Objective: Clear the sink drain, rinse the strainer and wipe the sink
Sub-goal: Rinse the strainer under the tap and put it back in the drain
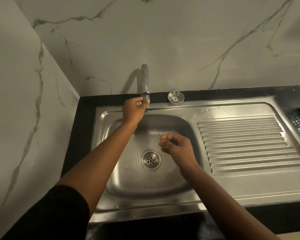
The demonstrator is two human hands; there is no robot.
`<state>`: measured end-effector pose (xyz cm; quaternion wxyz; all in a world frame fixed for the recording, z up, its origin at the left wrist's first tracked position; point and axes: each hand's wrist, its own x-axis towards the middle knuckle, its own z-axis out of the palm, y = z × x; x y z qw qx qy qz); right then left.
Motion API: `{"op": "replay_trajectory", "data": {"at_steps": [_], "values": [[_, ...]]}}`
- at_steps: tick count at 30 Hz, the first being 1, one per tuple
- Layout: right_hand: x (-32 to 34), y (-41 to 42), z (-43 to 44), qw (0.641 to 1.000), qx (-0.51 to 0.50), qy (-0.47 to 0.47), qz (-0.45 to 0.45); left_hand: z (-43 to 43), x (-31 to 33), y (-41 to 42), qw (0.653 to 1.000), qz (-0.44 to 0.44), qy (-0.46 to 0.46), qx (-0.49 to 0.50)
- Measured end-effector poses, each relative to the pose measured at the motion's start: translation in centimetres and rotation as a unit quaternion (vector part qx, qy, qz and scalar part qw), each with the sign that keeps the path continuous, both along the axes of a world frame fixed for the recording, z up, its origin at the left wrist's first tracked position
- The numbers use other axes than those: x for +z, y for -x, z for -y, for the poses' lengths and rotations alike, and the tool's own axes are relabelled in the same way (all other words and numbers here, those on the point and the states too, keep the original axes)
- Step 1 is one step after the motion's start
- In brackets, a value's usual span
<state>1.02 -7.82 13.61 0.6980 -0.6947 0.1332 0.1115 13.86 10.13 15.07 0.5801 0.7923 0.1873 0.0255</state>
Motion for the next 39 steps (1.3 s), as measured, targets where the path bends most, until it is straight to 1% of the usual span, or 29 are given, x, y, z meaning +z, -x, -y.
{"op": "replay_trajectory", "data": {"at_steps": [4,8,11,14,17,23,26,30,33,36,39], "values": [[-0.6,-1.2,0.8,1.0,-0.006,0.003,-0.003,0.2,-0.7,-3.1,0.999,-0.01,-0.044,0.013],[-1.4,-2.8,1.3,1.0,-0.004,0.003,0.0,0.5,-1.1,-4.2,0.995,0.016,-0.079,0.058],[-1.9,-4.8,1.5,1.0,-0.006,0.006,-0.003,0.1,-1.5,-4.5,0.994,0.02,-0.093,0.059],[-2.7,-7.8,1.5,1.0,-0.019,0.005,-0.012,-0.8,-2.1,-4.6,0.997,-0.004,-0.057,0.049],[-3.7,-11.5,1.7,0.998,-0.063,0.002,-0.029,-1.5,-2.4,-4.4,0.999,-0.026,-0.008,0.028],[-4.8,-18.4,2.4,0.979,-0.189,0.012,-0.079,-2.7,-3.6,-2.8,1.0,-0.019,0.007,0.013],[-5.2,-20.7,3.0,0.969,-0.217,0.034,-0.114,-3.6,-4.6,-0.5,0.999,-0.035,0.029,0.016],[-5.1,-22.2,3.5,0.959,-0.213,0.105,-0.156,-4.0,-5.2,2.9,0.997,-0.039,0.055,0.034],[-4.6,-22.8,3.6,0.956,-0.21,0.122,-0.168,-3.8,-5.6,4.8,0.995,-0.029,0.085,0.049],[-3.8,-22.9,3.8,0.956,-0.171,0.17,-0.169,-3.8,-5.8,5.9,0.994,-0.029,0.092,0.055],[-3.8,-22.6,4.0,0.962,-0.169,0.154,-0.15,-4.1,-5.6,6.1,0.993,-0.035,0.096,0.055]]}}
